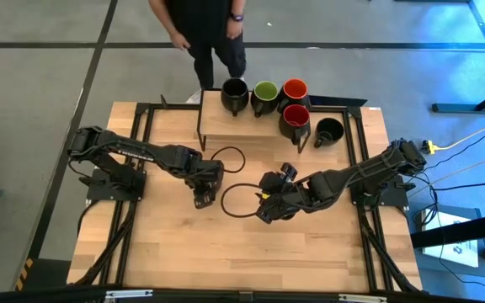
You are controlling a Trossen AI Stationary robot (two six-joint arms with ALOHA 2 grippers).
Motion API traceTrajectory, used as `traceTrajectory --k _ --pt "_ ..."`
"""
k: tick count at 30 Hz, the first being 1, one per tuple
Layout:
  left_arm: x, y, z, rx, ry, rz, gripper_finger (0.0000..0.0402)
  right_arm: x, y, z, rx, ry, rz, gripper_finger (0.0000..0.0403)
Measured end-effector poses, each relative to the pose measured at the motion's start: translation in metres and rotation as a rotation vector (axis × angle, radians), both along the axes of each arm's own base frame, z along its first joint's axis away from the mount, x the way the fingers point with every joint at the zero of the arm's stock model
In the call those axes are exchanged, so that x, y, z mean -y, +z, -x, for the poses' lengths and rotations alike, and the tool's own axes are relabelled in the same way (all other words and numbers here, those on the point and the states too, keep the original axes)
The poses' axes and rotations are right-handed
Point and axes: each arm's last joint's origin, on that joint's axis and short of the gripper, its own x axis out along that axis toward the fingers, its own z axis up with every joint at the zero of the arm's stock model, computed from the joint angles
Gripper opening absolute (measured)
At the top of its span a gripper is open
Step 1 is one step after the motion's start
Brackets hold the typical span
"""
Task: Place coffee mugs
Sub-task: Put the yellow mug on the shelf
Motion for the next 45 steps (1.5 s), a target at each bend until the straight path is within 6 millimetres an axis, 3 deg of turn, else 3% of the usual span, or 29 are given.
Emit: traceTrajectory --k 5,9,17,22,29,35,40,45 --pt "0.0 0.004 0.003 0.007 -0.011 -0.002 0.013 0.0 0.0 0.0 0.007 -0.013 -0.012 0.0238" --pt "-0.001 0.02 0.014 0.051 -0.016 0.0 0.0129 -0.001 0.001 -0.001 0.022 -0.014 -0.028 0.0271" --pt "0.0 0.071 0.061 0.237 -0.077 -0.03 0.0129 -0.005 0.007 -0.012 0.134 0.04 -0.041 0.0282" --pt "0.002 0.093 0.092 0.329 -0.122 -0.114 0.0129 -0.011 0.009 -0.027 0.248 0.067 -0.074 0.0278" --pt "0.005 0.113 0.135 0.427 -0.194 -0.153 0.0129 -0.026 -0.021 -0.061 0.33 0.11 -0.13 0.0276" --pt "0.001 0.12 0.174 0.462 -0.191 -0.134 0.0128 -0.041 -0.053 -0.087 0.422 0.083 -0.291 0.0276" --pt "-0.003 0.125 0.196 0.521 -0.183 -0.121 0.0128 -0.048 -0.079 -0.107 0.437 0.018 -0.365 0.0275" --pt "-0.007 0.129 0.211 0.579 -0.16 -0.104 0.0128 -0.06 -0.099 -0.14 0.439 0.013 -0.355 0.0275"
